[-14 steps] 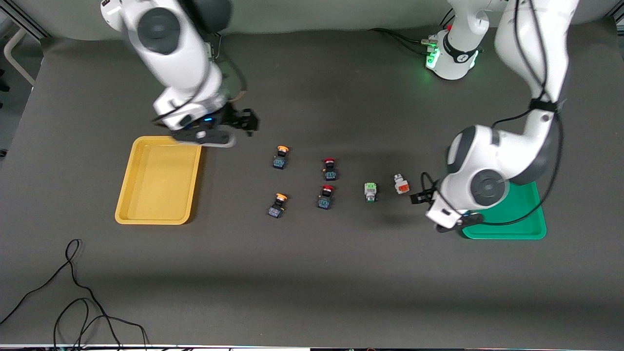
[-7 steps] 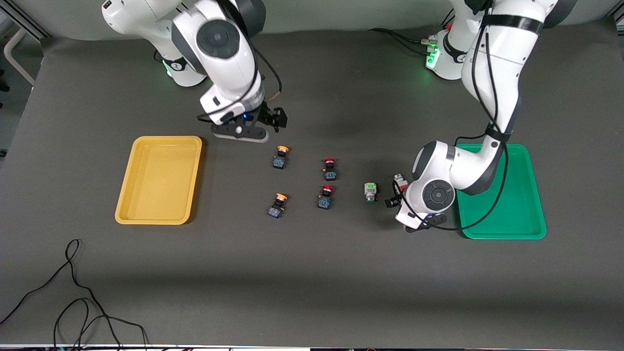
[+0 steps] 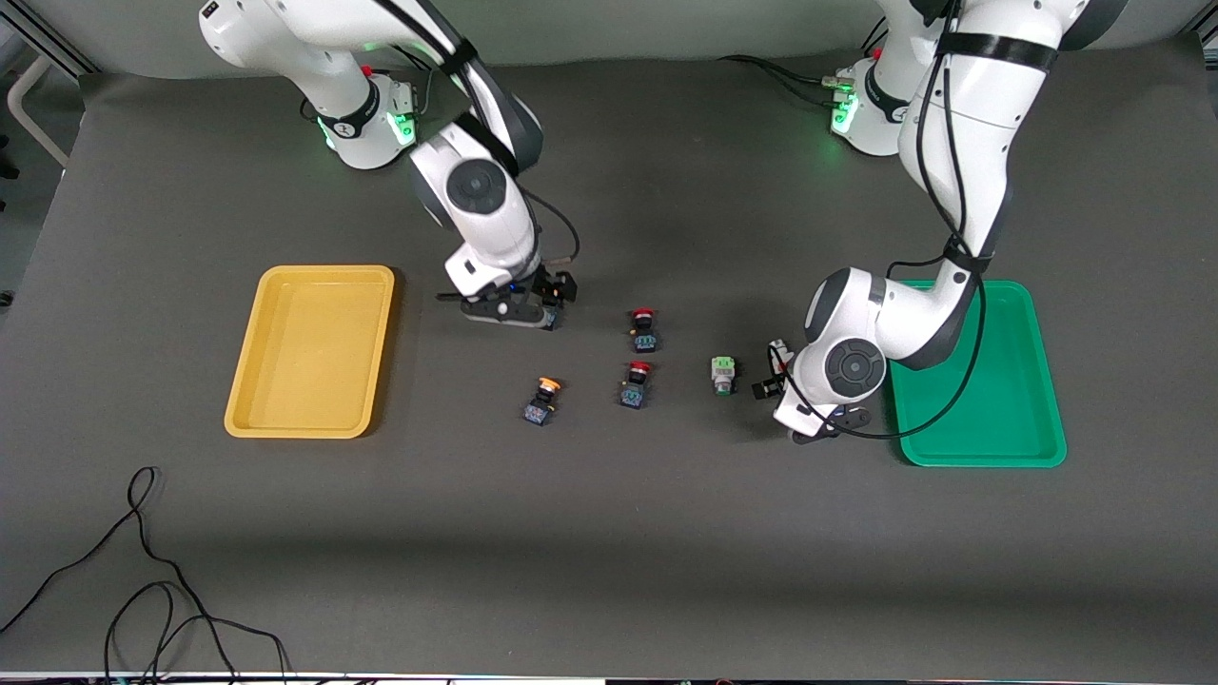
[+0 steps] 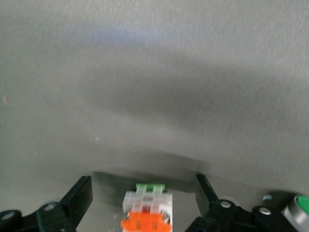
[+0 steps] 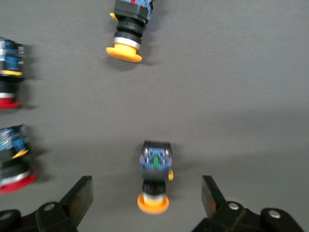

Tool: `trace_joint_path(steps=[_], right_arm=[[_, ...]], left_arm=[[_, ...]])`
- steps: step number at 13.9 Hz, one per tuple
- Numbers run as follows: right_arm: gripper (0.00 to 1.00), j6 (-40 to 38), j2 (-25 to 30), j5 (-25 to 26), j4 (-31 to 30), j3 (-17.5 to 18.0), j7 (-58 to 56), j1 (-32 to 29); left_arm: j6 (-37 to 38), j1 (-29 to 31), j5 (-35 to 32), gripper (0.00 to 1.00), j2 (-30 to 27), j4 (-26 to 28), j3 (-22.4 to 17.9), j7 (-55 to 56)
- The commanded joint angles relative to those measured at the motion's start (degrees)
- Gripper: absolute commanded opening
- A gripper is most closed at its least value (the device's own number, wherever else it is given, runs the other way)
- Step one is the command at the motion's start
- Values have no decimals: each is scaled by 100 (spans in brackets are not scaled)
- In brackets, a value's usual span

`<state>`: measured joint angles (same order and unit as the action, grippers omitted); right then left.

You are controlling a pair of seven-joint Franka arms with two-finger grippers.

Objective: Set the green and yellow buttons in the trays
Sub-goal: 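Grasp the yellow button with the right gripper while the left gripper grasps the orange button, then carry the yellow button to the yellow tray while the left gripper carries orange to green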

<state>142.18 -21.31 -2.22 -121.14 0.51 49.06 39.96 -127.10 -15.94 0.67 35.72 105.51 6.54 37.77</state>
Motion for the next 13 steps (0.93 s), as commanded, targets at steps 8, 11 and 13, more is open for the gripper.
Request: trace_joint_path(steps=[8,11,13], right_arm=[[63,487,-690,-24,135,-34,103,38],[37,214,-576,-41,161,-25,95,74],[30,161,-506,-41,187,-25,51,74]], left_arm=[[-122,20,38,0,-364,549,84,3],[-122,39,38,0,-364,523,75,-7],[79,73,38,0,-460,340,75,-41]])
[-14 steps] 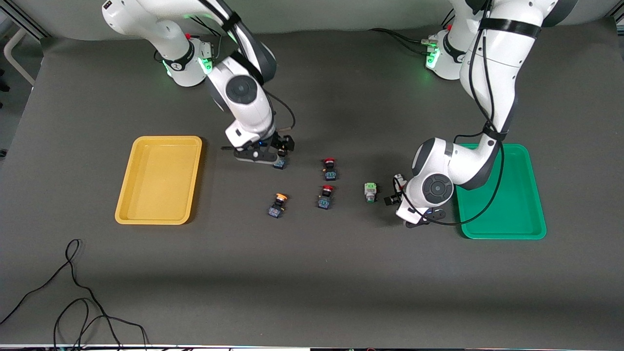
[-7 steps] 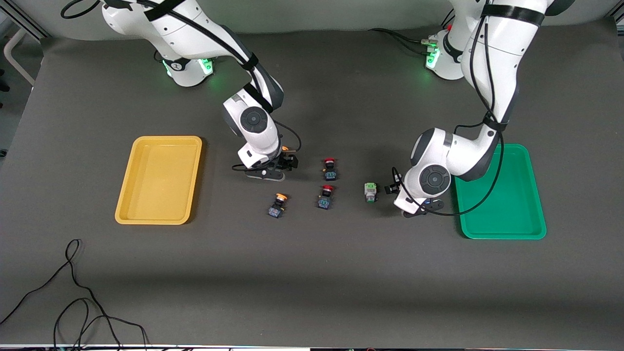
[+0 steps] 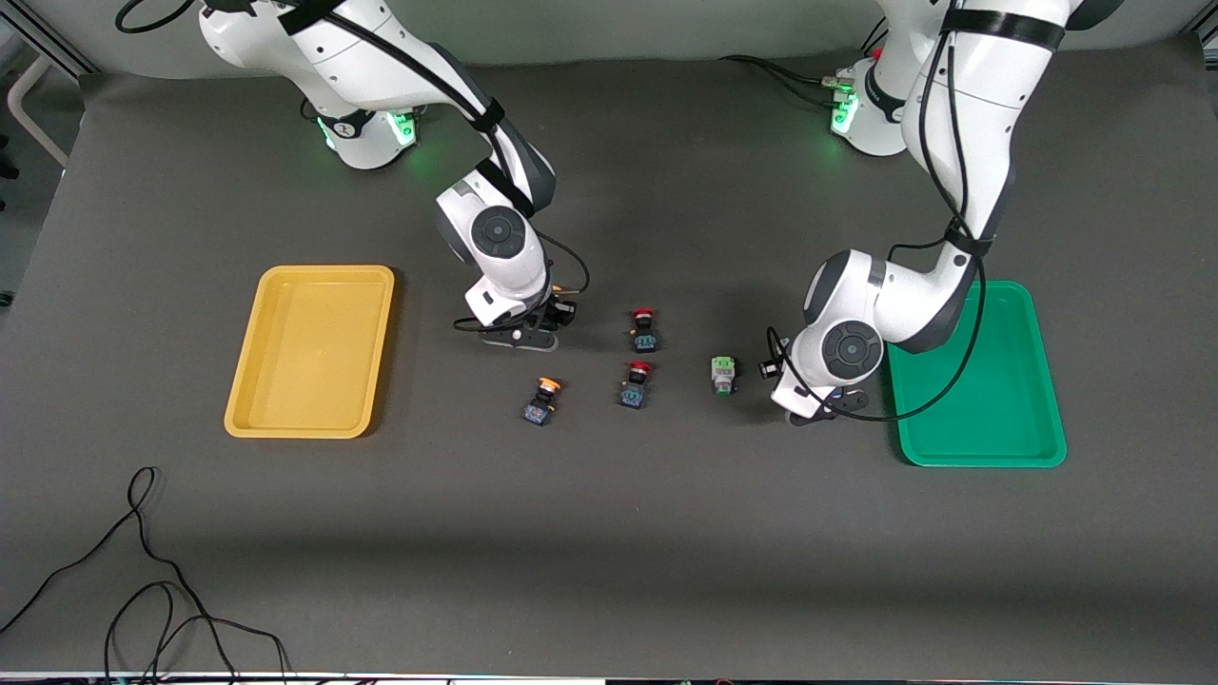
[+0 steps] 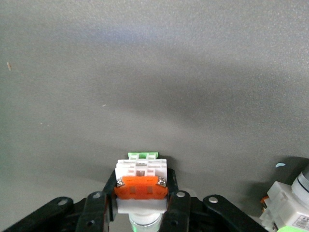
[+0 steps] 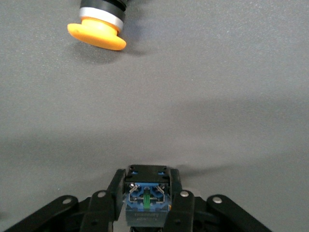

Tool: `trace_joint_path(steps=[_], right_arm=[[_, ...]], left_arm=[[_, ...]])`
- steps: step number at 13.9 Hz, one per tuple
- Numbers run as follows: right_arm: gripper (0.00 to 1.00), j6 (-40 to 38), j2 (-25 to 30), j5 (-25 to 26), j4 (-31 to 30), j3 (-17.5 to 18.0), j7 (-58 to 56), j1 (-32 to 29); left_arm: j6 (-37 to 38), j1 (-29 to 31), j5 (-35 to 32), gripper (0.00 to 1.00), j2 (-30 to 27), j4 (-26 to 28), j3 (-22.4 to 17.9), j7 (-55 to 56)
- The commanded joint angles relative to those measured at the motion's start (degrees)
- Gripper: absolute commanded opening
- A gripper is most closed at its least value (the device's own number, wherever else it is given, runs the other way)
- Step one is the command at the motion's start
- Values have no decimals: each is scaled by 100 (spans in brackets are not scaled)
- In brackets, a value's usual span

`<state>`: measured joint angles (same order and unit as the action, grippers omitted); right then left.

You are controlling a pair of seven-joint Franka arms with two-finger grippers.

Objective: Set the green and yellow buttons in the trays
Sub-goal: 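Carry the yellow button to the yellow tray while the left gripper carries orange to green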

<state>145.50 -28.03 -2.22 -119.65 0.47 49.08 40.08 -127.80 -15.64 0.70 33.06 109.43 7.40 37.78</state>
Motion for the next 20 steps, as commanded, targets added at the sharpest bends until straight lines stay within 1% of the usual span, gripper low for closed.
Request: trace_joint_path(steps=[1,3,5,6,7,9,10,11,12,14,16,17,18,19,20], right_arm=[[30,-301,288,-50,64,-20,5,17],[29,-1317,534,-76,536,-55,-144,-27],[29,-2573,754,-146,1239,-143,-511,-237],[29,-3101,868,-277,1529,-152,-853,-438],[29,-3515,982,-400,1741,-170,-1291,-692],[29,-3983,1290,-489,1883,-283,-2327,-1281],[29,-4125,1448,-489,1875,-371,-2846,-1519],[29,-4222,1571,-463,1840,-555,-3365,-1652],[29,-4275,1616,-428,1822,-948,-3936,-1696],[29,-4267,1590,-428,1665,-1809,-5070,-1697],[29,-4075,1372,-428,1603,-2548,-5941,-1706],[29,-3864,1214,-437,1472,-2830,-6267,-1706],[29,-3401,1108,-454,1227,-3015,-6523,-1714],[29,-2814,985,-489,877,-3104,-6647,-1741],[29,-2286,818,-524,586,-3105,-6675,-1810]], left_arm=[[577,113,35,0,-377,-149,-20,-155],[1569,402,26,0,-773,-456,-28,-750],[2091,946,18,0,-1255,-440,-37,-1899],[2215,1245,18,0,-1441,-414,-46,-2549],[2355,1561,0,0,-1512,-414,-46,-3113],[2322,2159,-53,0,-1504,-353,-55,-4098],[2191,2432,-62,0,-1443,-283,-55,-4538],[2024,2617,-62,0,-1373,-204,-55,-4821],[1779,2706,-88,0,-1311,-81,-55,-4963],[1042,2795,-158,0,-1188,357,-64,-5017],[443,2803,-167,0,-1161,753,-72,-5017],[284,2864,-176,0,-1109,825,-73,-5017],[169,2917,-176,0,-1013,826,-73,-5034],[55,2926,-176,0,-942,826,-73,-5130],[-7,2953,-176,0,-916,817,-81,-5262]])
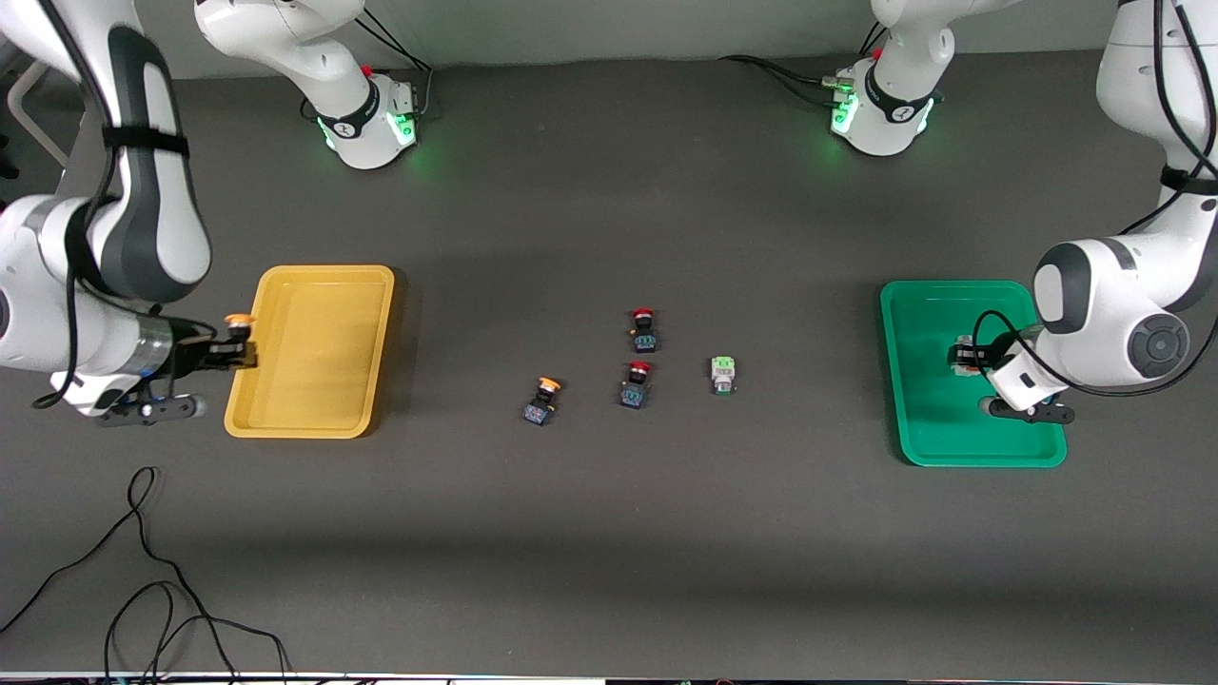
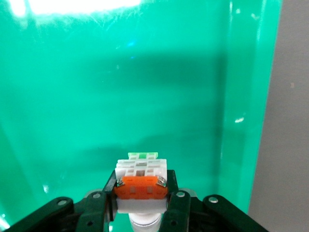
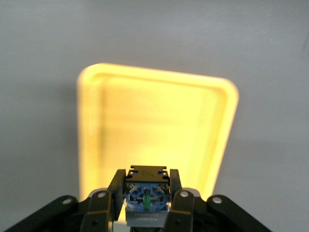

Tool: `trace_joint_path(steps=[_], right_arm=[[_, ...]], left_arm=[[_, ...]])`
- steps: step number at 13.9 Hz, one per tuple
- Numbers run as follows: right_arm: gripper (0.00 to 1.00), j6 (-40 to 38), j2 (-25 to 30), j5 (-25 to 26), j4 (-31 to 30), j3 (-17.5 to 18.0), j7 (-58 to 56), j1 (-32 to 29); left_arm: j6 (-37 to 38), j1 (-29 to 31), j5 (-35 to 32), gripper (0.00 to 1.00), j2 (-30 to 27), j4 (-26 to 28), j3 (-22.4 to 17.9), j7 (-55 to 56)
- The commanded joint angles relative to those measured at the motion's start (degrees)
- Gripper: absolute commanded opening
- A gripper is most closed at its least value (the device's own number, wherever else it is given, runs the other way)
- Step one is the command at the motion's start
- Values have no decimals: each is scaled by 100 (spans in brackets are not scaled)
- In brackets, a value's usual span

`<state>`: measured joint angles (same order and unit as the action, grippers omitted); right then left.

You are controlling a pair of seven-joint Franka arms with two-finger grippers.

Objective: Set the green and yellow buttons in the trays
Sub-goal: 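Lower both buttons into the trays and open both grippers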

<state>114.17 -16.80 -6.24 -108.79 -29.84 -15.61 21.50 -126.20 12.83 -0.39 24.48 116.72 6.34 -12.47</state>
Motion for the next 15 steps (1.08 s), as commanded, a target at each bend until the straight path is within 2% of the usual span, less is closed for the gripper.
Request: trace_joint_path(steps=[1,3,5,7,8,9,10,11,13,15], right_arm=[[29,1253,-489,-211,-711,-66,-205,13],[29,1747,-911,-509,-880,-74,-441,12],[29,1810,-1044,-826,-985,-74,-766,-84],[31,1863,-1115,-862,-1021,-74,-856,-155],[55,1846,-1141,-862,-995,-74,-821,-155],[81,1828,-1142,-862,-977,-74,-769,-129],[93,1811,-1098,-871,-951,-74,-759,-111],[97,1732,-1054,-879,-890,-74,-750,-94],[99,1207,-958,-879,-479,-66,-611,-67],[99,251,-791,-792,153,-83,-418,12]], left_arm=[[-177,219,-75,0,-40,70,34,-273],[-325,264,-268,0,48,70,34,-282],[-519,404,-339,0,171,70,34,-501],[-625,448,-348,0,224,61,34,-651],[-608,449,-348,31,224,52,34,-652],[-625,449,-339,92,224,52,34,-652],[-608,466,-348,100,224,44,34,-660],[-590,457,-339,100,216,43,34,-652],[-511,431,-339,100,146,43,51,-590],[-441,343,-331,100,58,35,95,-537]])
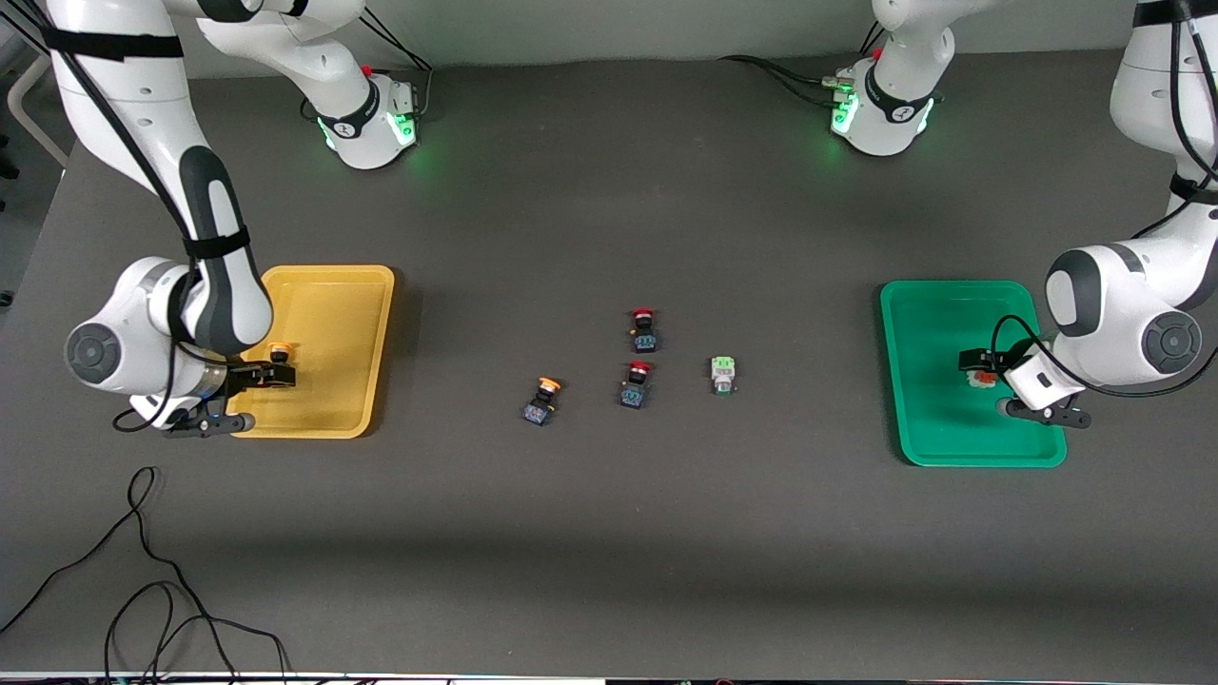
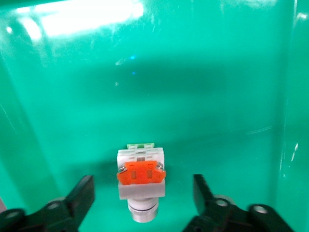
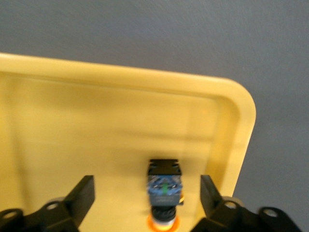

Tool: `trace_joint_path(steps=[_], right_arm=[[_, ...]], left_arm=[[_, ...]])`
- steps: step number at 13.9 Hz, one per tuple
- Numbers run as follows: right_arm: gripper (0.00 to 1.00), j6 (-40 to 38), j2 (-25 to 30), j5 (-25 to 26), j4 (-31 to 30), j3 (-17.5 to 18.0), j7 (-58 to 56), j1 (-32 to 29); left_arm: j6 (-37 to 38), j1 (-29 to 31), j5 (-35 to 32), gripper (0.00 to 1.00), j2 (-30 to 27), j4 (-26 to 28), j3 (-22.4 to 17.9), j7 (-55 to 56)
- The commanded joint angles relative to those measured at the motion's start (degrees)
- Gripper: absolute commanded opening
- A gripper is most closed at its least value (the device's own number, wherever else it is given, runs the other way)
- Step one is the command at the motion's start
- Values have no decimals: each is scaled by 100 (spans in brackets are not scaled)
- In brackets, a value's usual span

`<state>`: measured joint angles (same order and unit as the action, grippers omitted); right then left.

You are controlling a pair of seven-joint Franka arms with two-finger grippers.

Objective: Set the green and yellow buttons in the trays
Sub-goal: 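Lower both buttons into the trays and open both grippers, then grasp a yellow button with the right gripper while the left gripper grasps the green button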

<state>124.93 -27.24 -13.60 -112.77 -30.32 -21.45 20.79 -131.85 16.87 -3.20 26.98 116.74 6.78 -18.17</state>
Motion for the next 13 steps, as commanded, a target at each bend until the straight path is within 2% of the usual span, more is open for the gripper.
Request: trace_joint_path(steps=[1,3,5,7,10,13], right_arm=[[99,-1343,254,49,971,-27,402,136],[99,-1909,210,217,1571,-1,903,398],[99,-1963,210,182,1687,-1,1360,846],[99,-1937,184,121,1801,17,2097,1329],[99,-1911,-342,-379,2511,61,3538,1945],[100,-1884,-1114,-1266,3302,175,5136,2192]], left_arm=[[229,-166,12,100,-263,24,61,102],[580,-639,21,99,-429,-54,61,985],[1186,-1463,21,100,-492,-378,61,2347],[1486,-2063,48,100,-457,-713,61,3333],[1452,-2652,327,100,-299,-977,96,4249],[1242,-3092,951,100,17,-1372,140,4479]])
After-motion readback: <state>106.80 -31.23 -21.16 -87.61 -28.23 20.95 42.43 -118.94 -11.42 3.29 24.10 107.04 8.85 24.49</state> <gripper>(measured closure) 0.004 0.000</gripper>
